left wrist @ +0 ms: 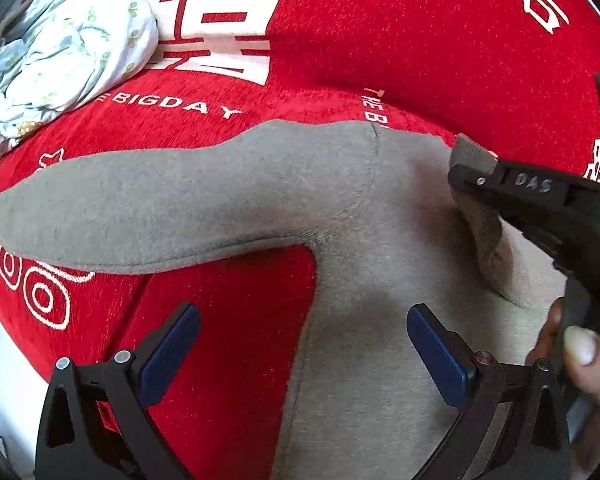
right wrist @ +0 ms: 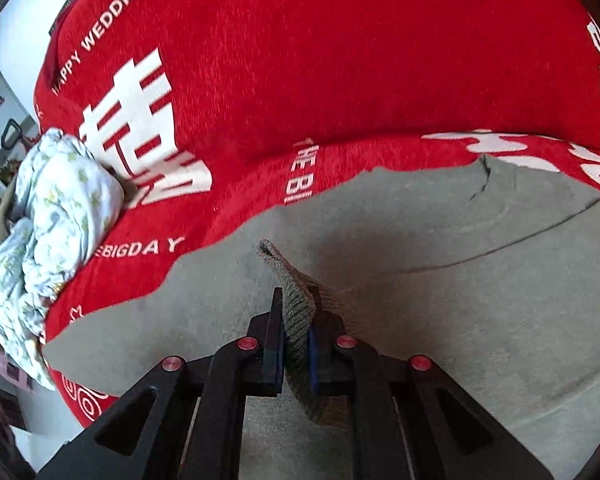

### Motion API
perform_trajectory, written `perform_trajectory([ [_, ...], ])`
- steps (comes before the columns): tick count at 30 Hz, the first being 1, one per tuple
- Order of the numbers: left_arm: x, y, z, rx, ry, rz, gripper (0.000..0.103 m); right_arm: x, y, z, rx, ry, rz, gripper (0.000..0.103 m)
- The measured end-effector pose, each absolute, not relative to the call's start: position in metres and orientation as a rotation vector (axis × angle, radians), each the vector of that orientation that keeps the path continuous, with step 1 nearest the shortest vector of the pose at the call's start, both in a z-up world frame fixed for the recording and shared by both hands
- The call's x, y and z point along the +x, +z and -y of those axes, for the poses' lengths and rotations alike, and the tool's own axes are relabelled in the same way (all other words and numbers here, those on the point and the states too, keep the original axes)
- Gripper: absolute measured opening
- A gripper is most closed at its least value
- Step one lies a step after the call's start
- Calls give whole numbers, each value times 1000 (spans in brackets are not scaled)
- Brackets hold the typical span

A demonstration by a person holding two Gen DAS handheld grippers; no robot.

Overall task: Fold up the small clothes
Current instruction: 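Lower the sleeve onto the sweater body and open the right gripper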

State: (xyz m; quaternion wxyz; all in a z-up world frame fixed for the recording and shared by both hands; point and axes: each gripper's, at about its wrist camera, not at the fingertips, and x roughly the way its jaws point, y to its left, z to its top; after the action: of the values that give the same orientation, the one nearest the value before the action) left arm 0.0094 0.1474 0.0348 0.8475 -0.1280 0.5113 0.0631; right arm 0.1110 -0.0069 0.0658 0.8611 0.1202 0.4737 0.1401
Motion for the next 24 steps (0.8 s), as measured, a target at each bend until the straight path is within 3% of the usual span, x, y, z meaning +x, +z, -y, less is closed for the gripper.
perform_trajectory([
  [4, 8, 32, -149, -279, 139, -1082, 103, 110, 53, -2, 229, 302, -1016, 11],
  [8, 7, 32, -150, -280, 152, -1082, 103, 109, 47, -8, 242, 382, -1081, 26],
  [12, 7, 35, -150, -284, 165, -1069, 103, 94, 70, 5, 191, 432, -998, 81],
  [17, 12, 41, -136, -287, 138, -1055, 103, 82, 92, 85, 168, 281, -882, 83],
  [24, 30, 50, -81, -246, 12, -1056, 103, 72, 50, 213, 133, -89, -952, 83],
])
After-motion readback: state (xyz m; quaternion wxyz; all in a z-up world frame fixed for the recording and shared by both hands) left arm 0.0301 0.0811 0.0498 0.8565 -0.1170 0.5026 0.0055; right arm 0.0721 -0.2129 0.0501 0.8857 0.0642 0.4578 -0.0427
